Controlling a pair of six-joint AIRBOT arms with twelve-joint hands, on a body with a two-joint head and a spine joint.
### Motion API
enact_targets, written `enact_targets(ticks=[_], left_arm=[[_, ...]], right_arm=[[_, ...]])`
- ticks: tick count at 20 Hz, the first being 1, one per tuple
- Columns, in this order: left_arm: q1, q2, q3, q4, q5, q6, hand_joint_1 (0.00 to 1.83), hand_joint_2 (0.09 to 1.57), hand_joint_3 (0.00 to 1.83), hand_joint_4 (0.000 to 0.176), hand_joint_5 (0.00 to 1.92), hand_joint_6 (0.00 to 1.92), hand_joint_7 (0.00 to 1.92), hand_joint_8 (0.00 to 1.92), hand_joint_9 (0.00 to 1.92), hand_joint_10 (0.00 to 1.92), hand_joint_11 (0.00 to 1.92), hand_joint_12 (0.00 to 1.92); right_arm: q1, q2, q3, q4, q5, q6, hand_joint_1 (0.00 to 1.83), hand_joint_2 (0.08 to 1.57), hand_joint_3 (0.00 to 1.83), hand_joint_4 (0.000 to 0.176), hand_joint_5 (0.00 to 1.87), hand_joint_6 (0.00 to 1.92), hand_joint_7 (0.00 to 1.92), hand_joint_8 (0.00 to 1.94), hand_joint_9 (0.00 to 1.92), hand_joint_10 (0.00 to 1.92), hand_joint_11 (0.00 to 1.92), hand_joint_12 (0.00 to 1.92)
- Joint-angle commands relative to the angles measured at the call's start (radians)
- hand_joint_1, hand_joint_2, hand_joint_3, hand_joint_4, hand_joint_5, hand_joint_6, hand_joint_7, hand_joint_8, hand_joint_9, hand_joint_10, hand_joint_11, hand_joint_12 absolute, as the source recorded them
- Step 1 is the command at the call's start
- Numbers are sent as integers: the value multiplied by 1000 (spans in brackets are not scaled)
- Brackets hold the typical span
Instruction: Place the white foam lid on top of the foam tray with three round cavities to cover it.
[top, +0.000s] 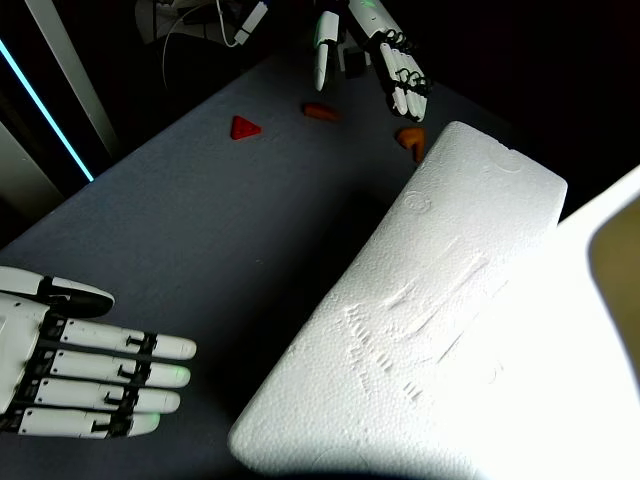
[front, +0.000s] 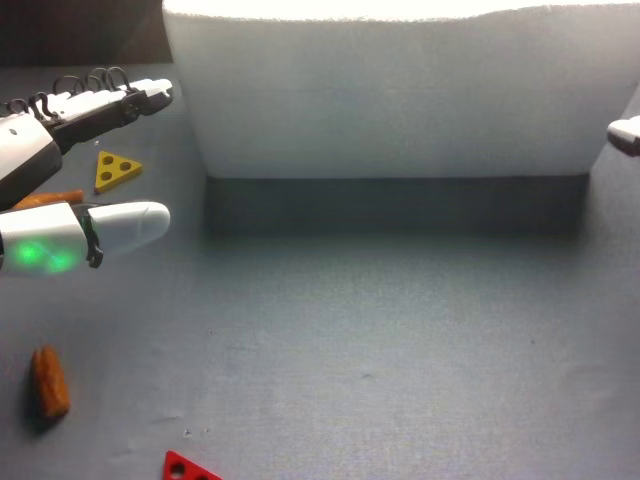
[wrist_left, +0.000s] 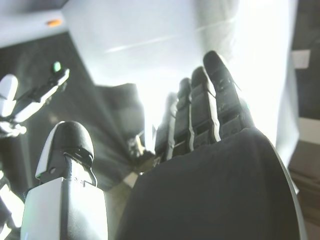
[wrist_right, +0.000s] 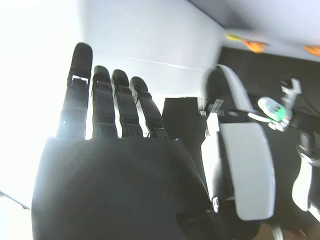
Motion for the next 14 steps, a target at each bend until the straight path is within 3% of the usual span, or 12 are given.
enact_targets(ticks=[1, 2, 3, 4, 6, 9, 11, 14], left_arm=[[-8, 8, -4, 0, -143, -14, 333, 1197, 0, 0, 169, 2, 188, 5, 206, 16, 0, 730], [-13, 4, -4, 13, -144, -17, 338, 1199, 0, 0, 172, 2, 188, 3, 210, 13, 0, 756], [-23, -5, -2, 35, -144, -24, 365, 1196, 0, 0, 182, 5, 186, 1, 212, 12, 0, 763], [-33, -15, 5, 51, -142, -33, 352, 1201, 1, 0, 160, 2, 146, 2, 183, 6, 0, 681], [-54, -46, 30, 73, -144, -52, 370, 1209, 2, 0, 161, 3, 127, 2, 161, 4, 0, 648], [-86, -72, 49, 107, -137, -69, 322, 1223, 6, 0, 127, 1, 85, 0, 104, 0, 0, 563], [-109, -84, 55, 135, -126, -80, 310, 1236, 7, 0, 126, 1, 86, 0, 104, 0, 0, 670], [-120, -95, 56, 150, -128, -88, 306, 1239, 4, 0, 119, 0, 79, 0, 92, 2, 0, 633]], right_arm=[[3, 10, 0, -5, 134, 12, 516, 1354, 3, 0, 0, 0, 0, 0, 0, 0, 0, 137], [3, 7, 0, -18, 137, 20, 492, 1357, 1, 0, 0, 0, 0, 0, 2, 0, 0, 326], [3, 4, 1, -36, 140, 29, 437, 1346, 0, 0, 0, 0, 0, 0, 27, 12, 0, 655], [3, 1, 3, -46, 141, 35, 418, 1346, 0, 0, 0, 0, 0, 0, 34, 15, 0, 832], [3, -12, 12, -70, 141, 56, 404, 1351, 0, 0, 0, 0, 13, 4, 41, 22, 0, 984], [13, -26, 18, -100, 143, 74, 260, 1303, 0, 0, 0, 0, 0, 0, 2, 8, 0, 1015], [20, -26, 17, -120, 148, 86, 423, 1369, 10, 0, 0, 0, 0, 0, 0, 1, 0, 989], [27, -33, 17, -138, 154, 93, 596, 1395, 14, 0, 0, 0, 0, 0, 11, 5, 0, 975]])
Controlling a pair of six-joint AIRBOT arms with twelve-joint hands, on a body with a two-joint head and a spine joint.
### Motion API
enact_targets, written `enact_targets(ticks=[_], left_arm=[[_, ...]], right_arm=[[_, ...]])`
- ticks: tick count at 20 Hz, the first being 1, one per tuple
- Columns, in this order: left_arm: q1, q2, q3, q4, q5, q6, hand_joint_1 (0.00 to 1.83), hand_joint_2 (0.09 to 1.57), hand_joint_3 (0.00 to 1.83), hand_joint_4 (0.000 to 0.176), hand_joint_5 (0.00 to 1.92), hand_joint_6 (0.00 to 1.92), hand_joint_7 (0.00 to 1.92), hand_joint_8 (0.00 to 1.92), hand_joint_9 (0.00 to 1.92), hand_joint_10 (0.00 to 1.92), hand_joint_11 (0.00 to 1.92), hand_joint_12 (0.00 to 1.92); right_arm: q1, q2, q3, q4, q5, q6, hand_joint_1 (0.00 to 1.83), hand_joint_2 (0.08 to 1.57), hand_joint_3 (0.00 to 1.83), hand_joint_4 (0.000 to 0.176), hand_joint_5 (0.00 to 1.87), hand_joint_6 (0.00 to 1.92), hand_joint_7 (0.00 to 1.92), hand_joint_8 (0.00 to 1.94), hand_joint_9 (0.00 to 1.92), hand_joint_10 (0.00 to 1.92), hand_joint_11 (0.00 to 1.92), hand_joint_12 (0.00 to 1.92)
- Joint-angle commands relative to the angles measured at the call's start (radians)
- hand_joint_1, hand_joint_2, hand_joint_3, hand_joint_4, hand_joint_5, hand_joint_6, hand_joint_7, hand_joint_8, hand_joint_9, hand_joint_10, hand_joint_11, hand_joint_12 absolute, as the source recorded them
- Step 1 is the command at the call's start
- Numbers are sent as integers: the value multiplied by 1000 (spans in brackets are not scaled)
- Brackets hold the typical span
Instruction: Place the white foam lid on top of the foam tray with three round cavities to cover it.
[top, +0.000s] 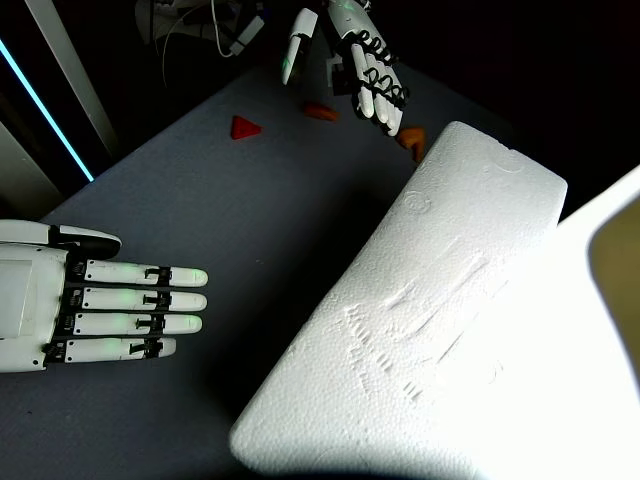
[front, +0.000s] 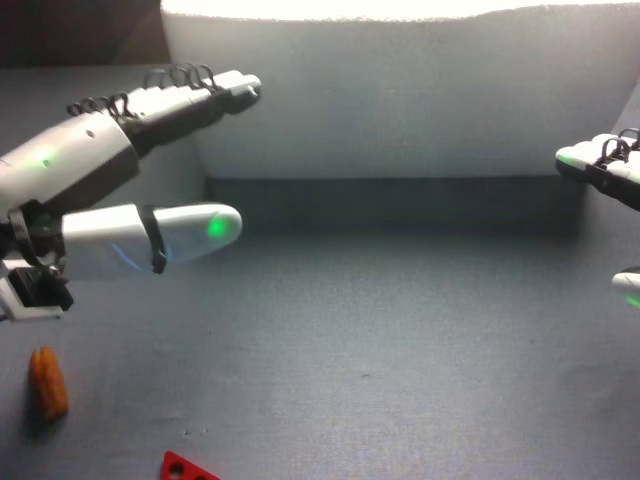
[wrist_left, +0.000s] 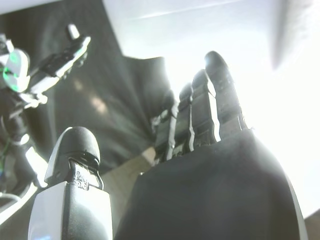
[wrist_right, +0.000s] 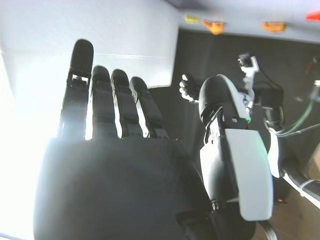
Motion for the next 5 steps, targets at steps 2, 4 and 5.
enact_targets(ticks=[2, 4, 5], left_arm=[[-19, -5, 5, -17, -120, -15, 304, 1238, 3, 0, 119, 1, 83, 2, 93, 3, 0, 623], [-34, -13, 8, 2, -112, -21, 306, 1239, 2, 0, 125, 3, 85, 1, 88, 1, 0, 555], [-40, -17, 12, 11, -108, -26, 306, 1239, 2, 0, 125, 3, 85, 1, 88, 1, 0, 555]], right_arm=[[15, 2, 6, -2, 120, 18, 602, 1397, 15, 0, 0, 0, 0, 0, 5, 2, 0, 972], [15, 1, 7, -7, 120, 19, 604, 1393, 12, 0, 0, 0, 0, 0, 0, 0, 0, 971], [16, 0, 7, -9, 121, 20, 604, 1393, 12, 0, 0, 0, 0, 0, 0, 0, 0, 971]])
